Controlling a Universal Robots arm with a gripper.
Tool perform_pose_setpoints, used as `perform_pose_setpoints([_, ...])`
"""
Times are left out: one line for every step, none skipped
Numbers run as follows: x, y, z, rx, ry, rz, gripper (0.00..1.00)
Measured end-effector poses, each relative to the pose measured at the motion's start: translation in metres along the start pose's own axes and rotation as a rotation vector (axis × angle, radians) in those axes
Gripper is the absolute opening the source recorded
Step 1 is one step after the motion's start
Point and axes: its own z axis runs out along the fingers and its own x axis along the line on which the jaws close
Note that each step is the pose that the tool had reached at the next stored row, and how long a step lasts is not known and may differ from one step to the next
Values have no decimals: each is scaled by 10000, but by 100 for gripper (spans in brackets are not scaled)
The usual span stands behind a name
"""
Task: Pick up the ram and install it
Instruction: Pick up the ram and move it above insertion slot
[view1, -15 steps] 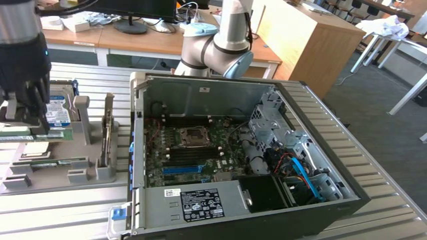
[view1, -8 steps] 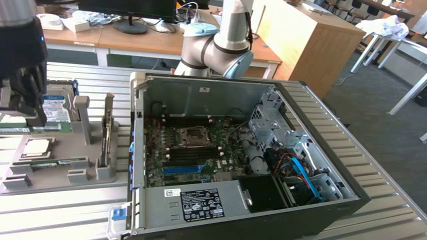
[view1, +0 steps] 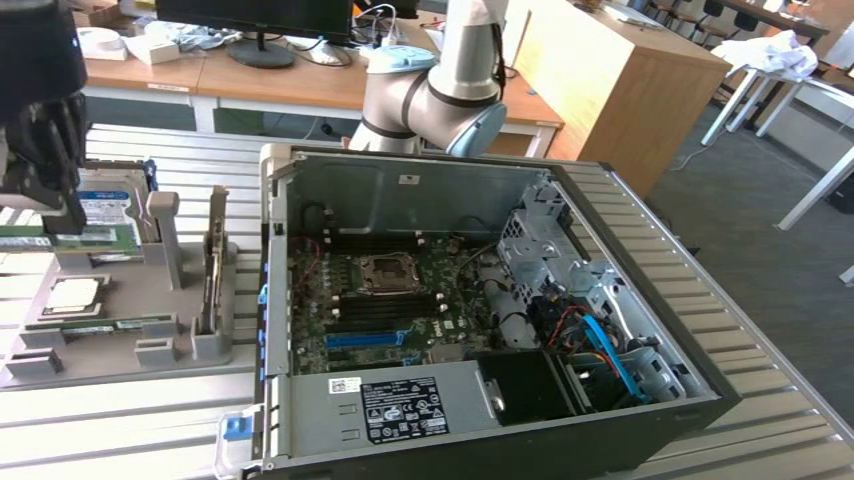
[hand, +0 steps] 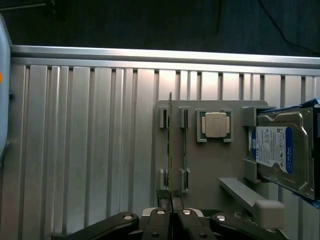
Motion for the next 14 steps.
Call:
perform_pose_setpoints([0,1,-25,0,2,0,11])
perform_pose_setpoints([-1,2,-49,0,6,0,11])
perform_pose_setpoints([-1,2,-71,0,9,1,11])
perform_pose_setpoints([-1,3,-93,0,13,1,11])
perform_pose_setpoints([-1,4,-115,0,16,1,11])
perform_pose_setpoints([-1,5,-137,0,20,1,11])
perform_pose_setpoints([-2,6,-157,0,25,2,11])
perform_pose_setpoints([-2,6,-175,0,27,1,11])
perform_pose_setpoints([-2,7,-194,-1,30,1,11])
perform_pose_setpoints([-2,7,-212,0,32,1,11])
perform_pose_setpoints([-2,8,-231,0,36,2,11])
perform_pose_setpoints([-3,9,-250,0,40,2,11])
perform_pose_setpoints([-3,9,-269,-1,46,2,11])
perform_pose_setpoints([-3,10,-286,-1,50,2,11])
